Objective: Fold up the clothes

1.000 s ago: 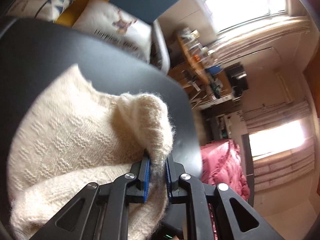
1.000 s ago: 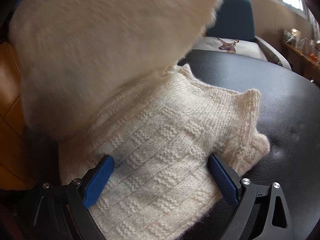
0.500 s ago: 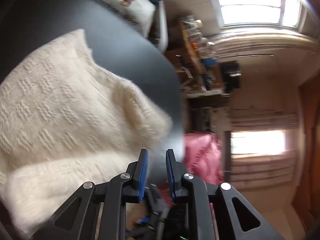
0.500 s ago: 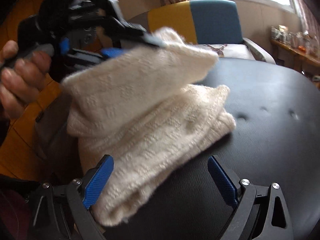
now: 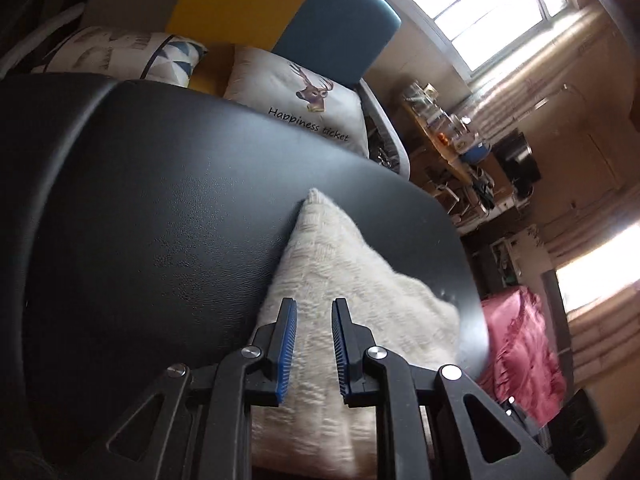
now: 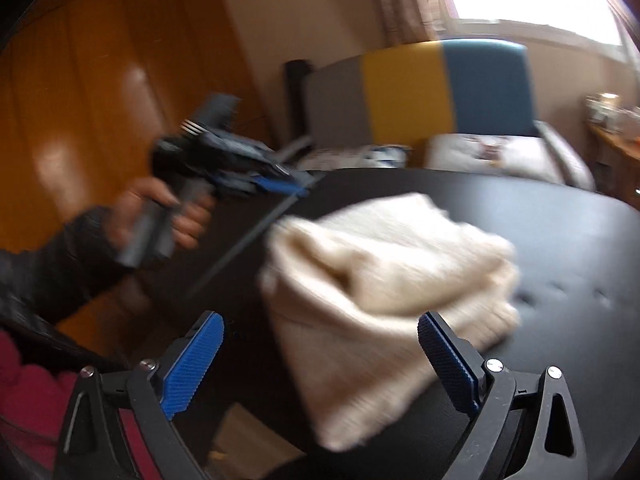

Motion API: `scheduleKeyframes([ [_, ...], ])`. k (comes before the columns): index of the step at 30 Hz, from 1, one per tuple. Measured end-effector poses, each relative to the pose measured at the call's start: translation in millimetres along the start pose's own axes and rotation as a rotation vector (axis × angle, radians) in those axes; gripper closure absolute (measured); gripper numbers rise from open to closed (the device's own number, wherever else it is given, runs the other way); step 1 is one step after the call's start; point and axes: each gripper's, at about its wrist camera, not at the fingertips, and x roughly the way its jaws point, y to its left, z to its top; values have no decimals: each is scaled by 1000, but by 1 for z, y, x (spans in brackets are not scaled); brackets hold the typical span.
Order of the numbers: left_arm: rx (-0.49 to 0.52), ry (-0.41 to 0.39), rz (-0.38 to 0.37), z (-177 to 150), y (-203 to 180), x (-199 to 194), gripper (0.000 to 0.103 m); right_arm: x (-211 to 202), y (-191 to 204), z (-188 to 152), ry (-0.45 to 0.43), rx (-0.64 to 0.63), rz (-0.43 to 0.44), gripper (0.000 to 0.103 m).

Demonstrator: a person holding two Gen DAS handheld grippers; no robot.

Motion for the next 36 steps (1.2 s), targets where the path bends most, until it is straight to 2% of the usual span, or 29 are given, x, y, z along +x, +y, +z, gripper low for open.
scheduleKeyframes([
  [4, 148, 8, 8, -14, -20, 18, 87, 44, 13, 21, 98, -36, 91, 4],
  [7, 235, 34, -22, -25, -41, 36, 87, 68, 8, 24, 162, 27, 179, 4],
  [10, 303, 65, -39, -51, -48, 48, 87, 79, -5, -3, 236, 125, 266, 4],
  [12, 337, 69, -79, -70, -49, 50, 87, 80, -19, -40, 285, 203, 242, 3],
  [13, 355, 60, -94, -79, -50, 49, 87, 77, -27, -59, 279, 244, 220, 4],
  [14, 367, 56, -99, -83, -52, 47, 87, 68, -34, -71, 230, 281, 220, 4],
  [16, 390, 48, -106, -90, -55, 43, 87, 47, -44, -84, 132, 377, 234, 4],
  [18, 407, 19, -81, -92, -60, 35, 87, 31, -51, -89, 82, 451, 223, 4],
  [22, 484, -14, -147, -104, -81, 19, 87, -3, -62, -83, -8, 503, 154, 4],
  [27, 574, 22, -178, -131, -103, 25, 87, -17, -95, -61, -188, 655, 117, 4],
  [30, 595, 28, -198, -145, -106, 28, 87, -5, -110, -56, -181, 709, 105, 7],
  [32, 597, 37, -217, -150, -107, 34, 87, 3, -121, -58, -160, 744, 102, 13],
  [34, 602, 56, -232, -155, -108, 43, 85, 14, -128, -54, -134, 767, 71, 27],
  [36, 637, 114, -237, -165, -113, 56, 85, 26, -130, -37, -97, 766, 3, 81],
])
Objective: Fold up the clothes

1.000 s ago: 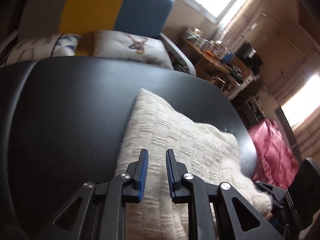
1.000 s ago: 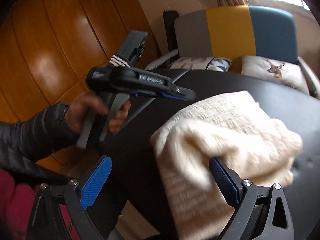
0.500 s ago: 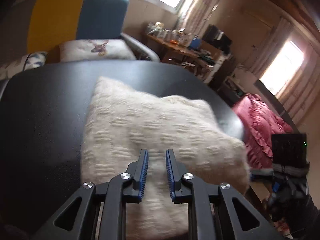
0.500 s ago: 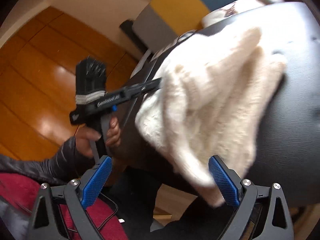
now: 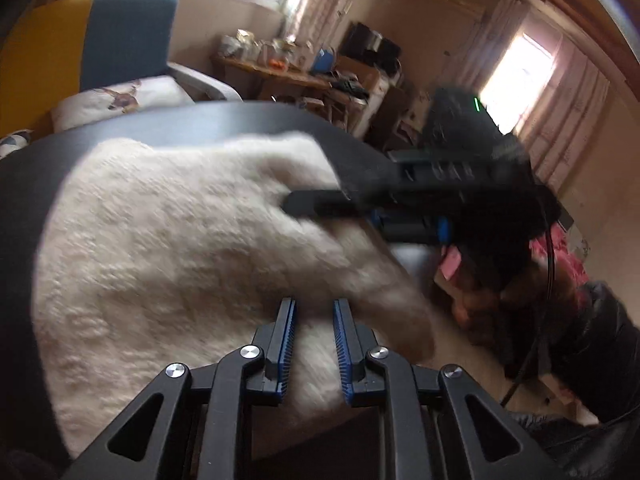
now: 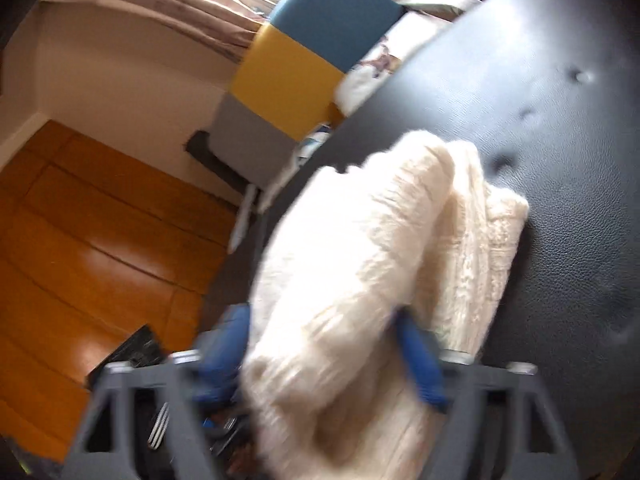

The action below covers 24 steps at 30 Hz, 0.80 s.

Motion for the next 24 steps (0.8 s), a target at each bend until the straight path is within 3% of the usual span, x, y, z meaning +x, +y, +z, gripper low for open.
scheduleKeyframes([
  [3, 135, 65, 7, -15, -22, 15, 85, -11, 25, 7, -32, -122, -81, 82],
  [4, 157, 68, 9, -17, -27, 17, 85, -17, 37, 9, -47, -188, -115, 87],
  [6, 114, 95, -50, -18, -26, 19, 85, -22, 41, 7, -35, -278, -248, 89],
  [8, 103, 103, -63, -19, -27, 19, 85, -1, 10, 2, 50, -250, -374, 89],
  [10, 118, 117, -66, -16, -31, 14, 85, 4, -9, 4, 45, -186, -337, 91],
  [16, 13, -62, -142, 14, -26, -22, 83, 1, -18, 8, -4, -131, -272, 90],
  [18, 14, -26, -128, 20, -29, -4, 82, -1, -20, 10, -11, -112, -245, 89],
  [21, 72, 92, -104, 12, -41, 34, 83, -15, -17, 15, -22, -96, -206, 85],
  [24, 110, 69, -101, -1, -49, 40, 82, -43, 4, 20, -73, -191, -219, 82],
])
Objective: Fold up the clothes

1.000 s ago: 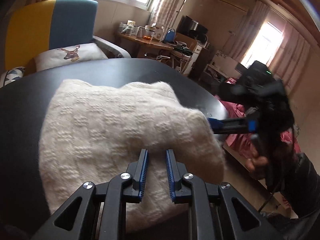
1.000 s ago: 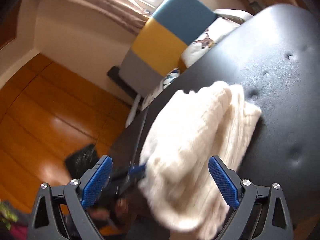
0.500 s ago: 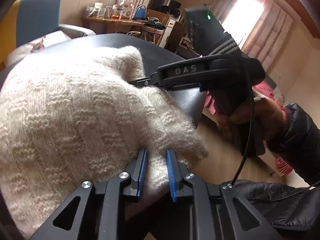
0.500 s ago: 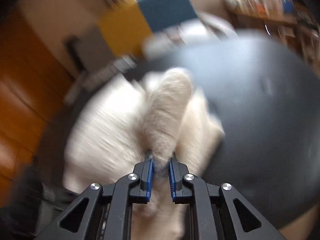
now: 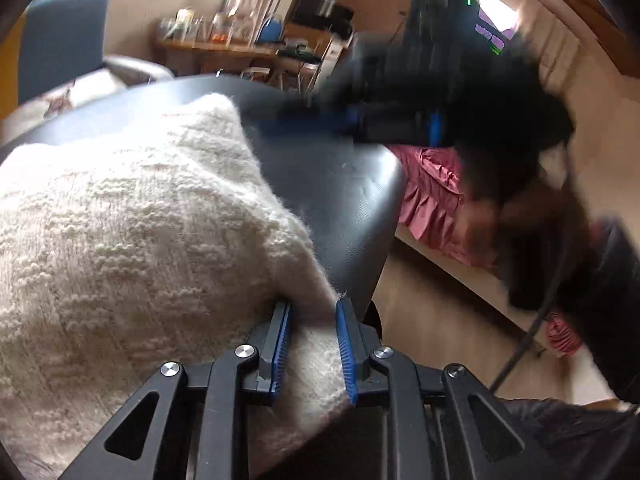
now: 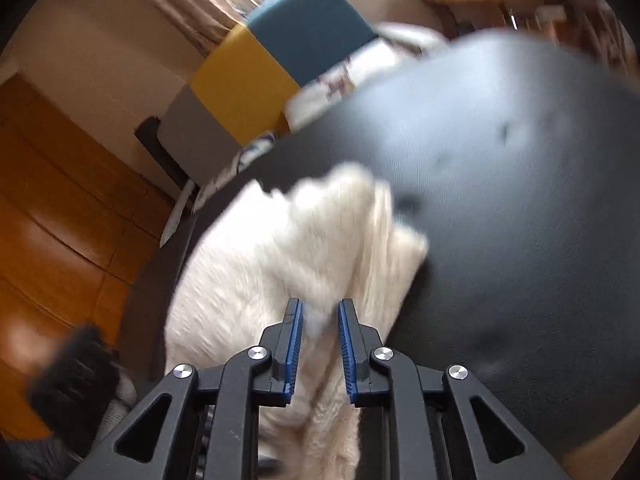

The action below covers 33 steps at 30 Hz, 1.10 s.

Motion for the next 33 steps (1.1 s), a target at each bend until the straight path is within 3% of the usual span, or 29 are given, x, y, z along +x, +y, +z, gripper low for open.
scheduleKeyframes([
  [5, -9, -3, 8, -4, -3, 4, 82, 9, 34, 34, 9, -150, 60, 82],
  [7, -2, -12, 30, -7, -10, 7, 82, 41, 26, 35, 117, -164, -36, 82],
  [9, 12, -21, 54, -9, -17, 9, 82, 73, 10, 28, 221, -159, -135, 88],
  [11, 29, -28, 76, -11, -22, 10, 82, 77, -13, 23, 155, -73, -58, 91],
  [13, 33, -32, 73, -7, -21, 0, 82, 72, -27, 22, 134, -2, -27, 103],
  [16, 44, -61, 96, 0, -19, -23, 82, 67, -29, 23, 132, 14, -12, 103],
  [19, -15, -163, 131, -1, 2, -71, 81, 63, -16, 36, 163, -23, -45, 103],
  [22, -57, -229, 247, -2, 25, -100, 80, 53, 20, 57, 152, -156, -116, 92],
  [26, -48, -201, 296, -11, 37, -96, 80, 62, 90, 93, 117, -318, -41, 56],
  [30, -13, -157, 301, -22, 40, -83, 79, 121, 149, 112, 205, -473, 35, 53],
  [33, -20, -72, 256, -32, 20, -49, 79, 183, 163, 117, 331, -489, -2, 53],
])
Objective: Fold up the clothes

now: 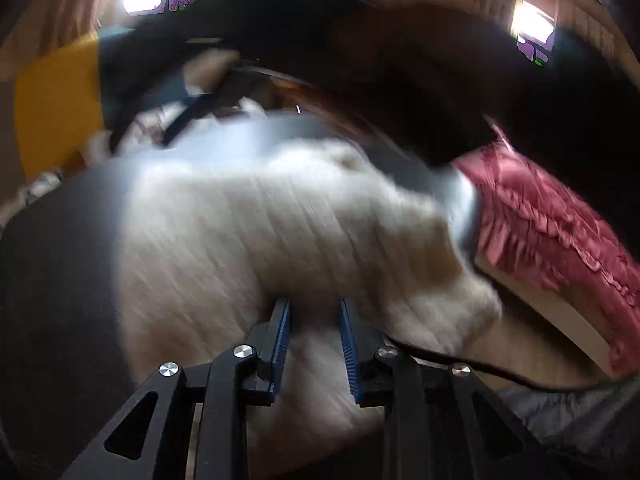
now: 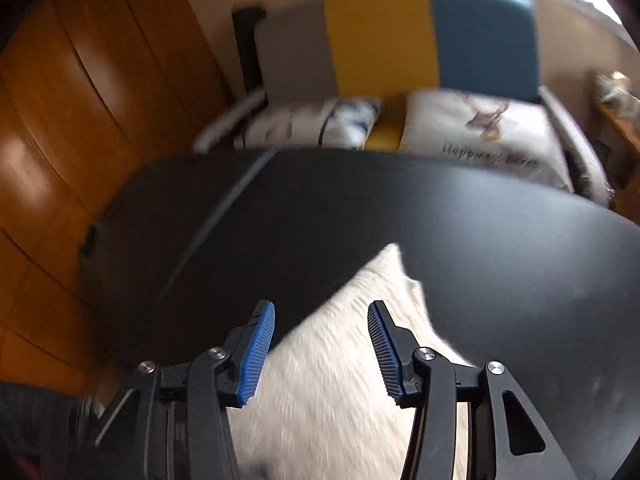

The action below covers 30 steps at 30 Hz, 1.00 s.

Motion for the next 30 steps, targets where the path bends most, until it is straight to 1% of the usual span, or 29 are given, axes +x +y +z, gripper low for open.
scheduleKeyframes([
  [2, -5, -17, -7, -6, -1, 5, 79, 45, -12, 3, 140, 45, -3, 56],
  [3, -5, -27, -6, -8, -3, 6, 80, 66, -20, 2, 192, 72, -4, 56],
  [4, -15, -31, -11, -8, -1, 8, 80, 85, -30, -3, 220, 105, -5, 55],
  [5, -26, -34, -17, -9, 0, 9, 80, 95, -38, -6, 228, 132, 0, 56],
  [6, -35, -35, -26, -9, 1, 10, 80, 94, -43, -6, 208, 149, 15, 58],
  [7, -22, -37, -18, -10, -2, 11, 80, 93, -48, -6, 188, 167, 29, 65],
  [9, 2, -39, -1, -11, -7, 12, 80, 91, -53, -8, 157, 182, 49, 67],
  [10, -3, -39, -3, -11, -7, 11, 79, 90, -54, -9, 141, 188, 55, 67],
  [13, -71, -42, -41, -10, -1, 0, 77, 85, -59, -11, 88, 231, 81, 67],
  [15, -107, -44, -60, -10, 3, -11, 77, 72, -60, -9, 51, 251, 75, 62],
  [16, -126, -45, -69, -10, 4, -17, 77, 59, -58, -9, 16, 246, 62, 59],
  [17, -146, -49, -78, -10, 6, -23, 76, 42, -55, -10, -32, 241, 64, 49],
  [18, -176, -69, -85, -10, 11, -33, 74, 24, -54, -14, -83, 242, 77, 37],
  [20, -243, -111, -101, -9, 23, -51, 71, -14, -55, -32, -183, 265, 138, 25],
  [21, -277, -125, -105, -7, 31, -55, 66, -32, -57, -45, -214, 283, 166, 19],
  [22, -310, -136, -108, -6, 39, -60, 64, -49, -58, -59, -246, 301, 194, 16],
  [23, -348, -138, -106, -6, 48, -64, 61, -64, -62, -72, -270, 328, 219, 9],
  [24, -380, -136, -110, -7, 57, -67, 60, -75, -67, -87, -278, 366, 240, 6],
  [26, -444, -115, -103, -4, 79, -66, 60, -91, -76, -126, -285, 444, 296, 4],
  [27, -485, -92, -103, -2, 89, -63, 60, -93, -78, -145, -280, 477, 332, 4],
  [28, -538, -85, -95, 0, 101, -61, 60, -92, -80, -164, -267, 506, 360, 3],
  [29, -571, -74, -104, 1, 111, -59, 60, -90, -81, -182, -249, 532, 373, 3],
  [30, -596, -72, -94, 10, 121, -59, 60, -89, -83, -196, -231, 560, 369, 3],
])
